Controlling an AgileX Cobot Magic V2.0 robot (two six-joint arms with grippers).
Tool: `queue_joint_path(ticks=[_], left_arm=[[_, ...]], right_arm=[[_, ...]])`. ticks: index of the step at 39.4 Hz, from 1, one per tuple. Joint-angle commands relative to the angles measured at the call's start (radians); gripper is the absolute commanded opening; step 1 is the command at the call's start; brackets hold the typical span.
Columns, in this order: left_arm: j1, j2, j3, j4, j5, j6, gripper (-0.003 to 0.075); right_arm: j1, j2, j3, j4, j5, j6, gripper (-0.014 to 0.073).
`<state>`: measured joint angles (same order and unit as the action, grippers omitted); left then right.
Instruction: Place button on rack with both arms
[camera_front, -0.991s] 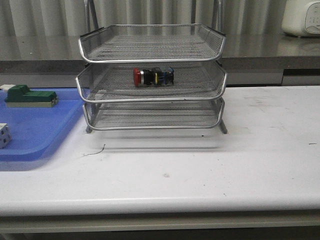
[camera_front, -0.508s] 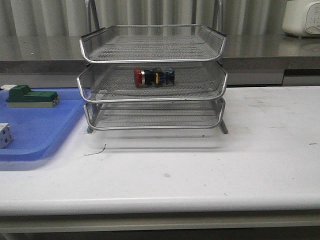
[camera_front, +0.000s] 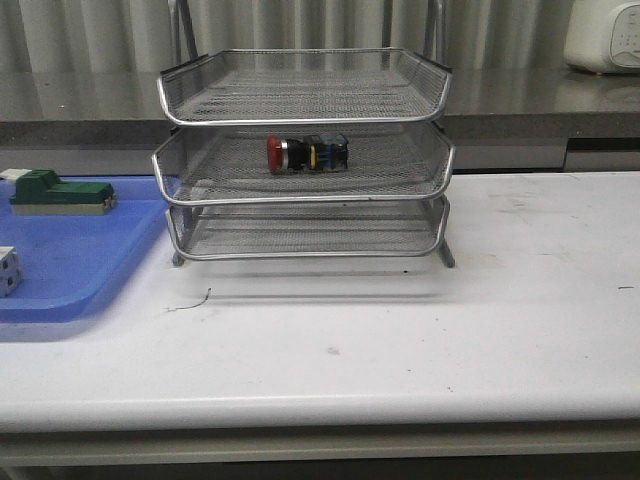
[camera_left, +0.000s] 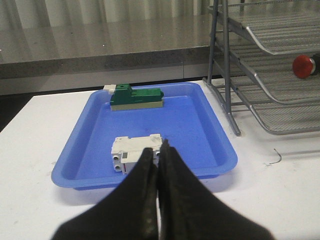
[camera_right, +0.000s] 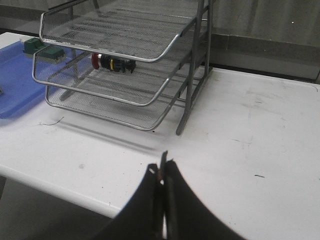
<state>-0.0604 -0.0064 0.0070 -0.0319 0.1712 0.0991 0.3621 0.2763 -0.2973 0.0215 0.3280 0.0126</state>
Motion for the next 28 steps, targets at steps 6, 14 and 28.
queue_joint_path(ticks=[6,14,28], left_arm=[[0.003,-0.021,0.009,-0.001,-0.088,-0.013,-0.0019],[0.003,-0.021,0.009,-0.001,-0.088,-0.013,-0.0019],[0.003,-0.021,0.009,-0.001,-0.088,-0.013,-0.0019]], right_arm=[[-0.006,0.006,-0.028,0.003,-0.072,-0.001,-0.0109],[-0.006,0.006,-0.028,0.003,-0.072,-0.001,-0.0109],[-0.108,-0.068,0.088,-0.04,-0.208,-0.013,-0.0109]])
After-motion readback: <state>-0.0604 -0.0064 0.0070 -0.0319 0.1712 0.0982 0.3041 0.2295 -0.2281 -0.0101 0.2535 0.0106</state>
